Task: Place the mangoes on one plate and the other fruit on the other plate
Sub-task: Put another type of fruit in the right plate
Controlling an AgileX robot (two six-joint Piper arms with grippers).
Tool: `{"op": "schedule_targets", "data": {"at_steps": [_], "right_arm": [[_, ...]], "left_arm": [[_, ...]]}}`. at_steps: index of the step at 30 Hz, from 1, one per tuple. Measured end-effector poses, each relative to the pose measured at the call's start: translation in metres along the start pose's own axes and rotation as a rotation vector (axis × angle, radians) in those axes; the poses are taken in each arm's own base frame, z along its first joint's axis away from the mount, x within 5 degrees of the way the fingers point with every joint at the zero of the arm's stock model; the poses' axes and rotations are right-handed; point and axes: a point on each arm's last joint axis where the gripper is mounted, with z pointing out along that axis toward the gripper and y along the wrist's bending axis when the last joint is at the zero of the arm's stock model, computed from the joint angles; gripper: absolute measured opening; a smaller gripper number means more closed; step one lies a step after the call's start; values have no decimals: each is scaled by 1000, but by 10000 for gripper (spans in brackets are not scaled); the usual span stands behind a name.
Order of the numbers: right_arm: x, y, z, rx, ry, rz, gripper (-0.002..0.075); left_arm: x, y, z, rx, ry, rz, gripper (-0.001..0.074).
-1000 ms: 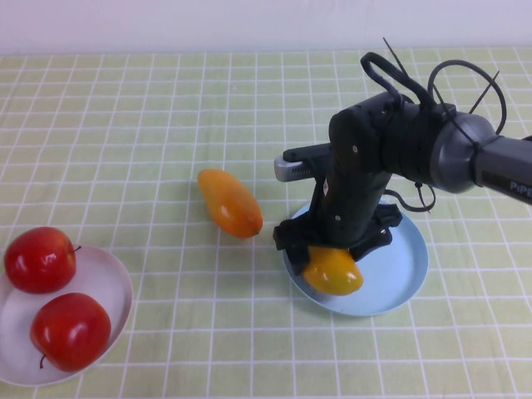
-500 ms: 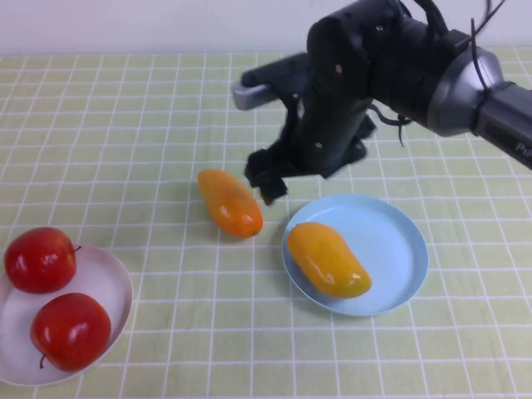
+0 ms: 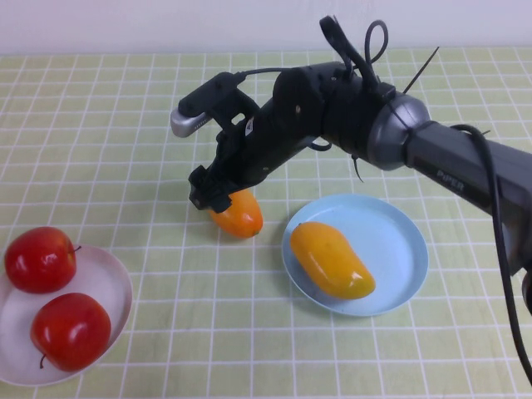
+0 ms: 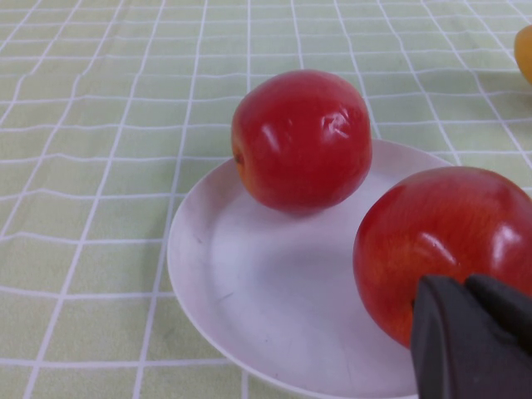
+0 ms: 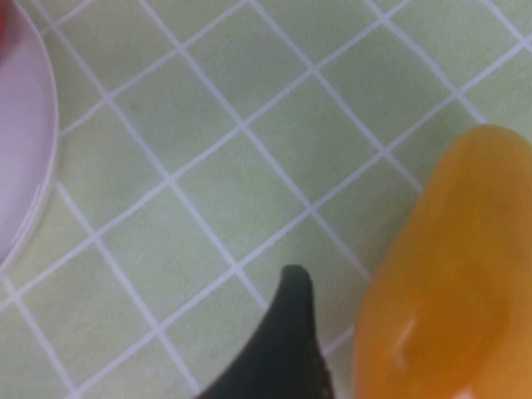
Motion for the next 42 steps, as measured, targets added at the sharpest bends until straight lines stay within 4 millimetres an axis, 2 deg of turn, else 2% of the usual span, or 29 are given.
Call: {"op": "schedule_targets", "data": {"at_steps": [7, 13, 22, 25, 29, 33, 39, 42], "right_arm": [[2, -4, 13, 24, 1, 27, 609], [12, -11, 38, 53, 50, 90, 609], [22, -15, 64, 57, 122, 112, 603], [21, -15, 63, 59, 124, 109, 559], [22, -15, 62, 55, 138, 109, 557], [14, -12, 42, 54, 148, 108, 557], [-2, -9, -24, 105, 187, 194, 557], [-1, -17, -53, 178, 237, 292, 557]], "left_arm": [[0, 0, 0, 0, 0, 0, -2], [0, 0, 0, 0, 0, 0, -2], [0, 0, 0, 0, 0, 0, -2], [0, 0, 0, 0, 0, 0, -2], [0, 0, 0, 0, 0, 0, -2], [0, 0, 0, -1, 0, 2, -2], [0, 0, 0, -1, 0, 2, -2], [0, 0, 0, -1, 0, 2, -2]]}}
